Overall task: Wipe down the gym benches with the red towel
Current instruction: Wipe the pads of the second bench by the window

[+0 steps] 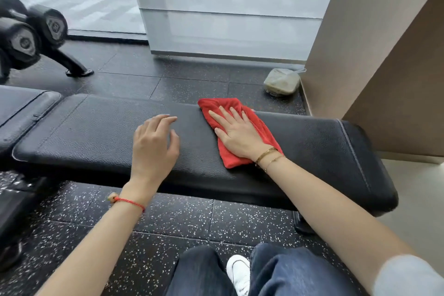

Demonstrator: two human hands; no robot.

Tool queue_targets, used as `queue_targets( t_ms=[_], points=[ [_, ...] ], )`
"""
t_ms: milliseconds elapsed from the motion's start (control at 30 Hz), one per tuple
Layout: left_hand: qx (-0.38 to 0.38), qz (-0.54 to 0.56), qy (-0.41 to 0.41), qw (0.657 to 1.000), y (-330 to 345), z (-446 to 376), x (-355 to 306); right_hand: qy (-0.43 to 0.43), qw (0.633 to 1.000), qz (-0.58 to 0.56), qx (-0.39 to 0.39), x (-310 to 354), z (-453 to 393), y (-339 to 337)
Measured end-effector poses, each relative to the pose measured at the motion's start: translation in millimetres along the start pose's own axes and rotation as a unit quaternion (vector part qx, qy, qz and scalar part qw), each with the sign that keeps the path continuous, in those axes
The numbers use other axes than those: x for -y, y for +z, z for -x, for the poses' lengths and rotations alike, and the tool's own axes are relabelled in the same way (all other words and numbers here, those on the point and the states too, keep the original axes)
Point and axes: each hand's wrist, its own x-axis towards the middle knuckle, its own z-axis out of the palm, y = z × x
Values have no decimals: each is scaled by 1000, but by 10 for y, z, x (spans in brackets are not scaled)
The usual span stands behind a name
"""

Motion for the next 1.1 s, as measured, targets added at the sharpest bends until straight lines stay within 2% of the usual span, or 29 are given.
queue_targets(
  t_ms=[133,267,467,533,733,833,1000,1100],
  points=[
    [-9,-57,-70,996,-222,-14,685,-49,999,1,18,476,-328,126],
    [9,-83,-116,990,-247,-40,1031,-99,995,12,26,789,-305,204],
    [-5,-49,-150,987,-121,-27,1148,-159,987,19,6,648,261,227],
    [-5,-40,-151,988,-119,-32,1165,-140,990,14,0,559,347,200],
    [12,-43,-150,988,-129,-27,1173,0,1000,1,-5,665,-35,145],
    [14,-41,-157,987,-122,-24,1158,20,1000,0,-2,896,-217,189],
    [2,-43,-161,986,-93,-36,1169,-84,996,-2,-4,1334,-162,392],
    [-4,-42,-148,988,-90,-13,1172,-129,992,-1,-10,1245,-67,436]
  ],
)
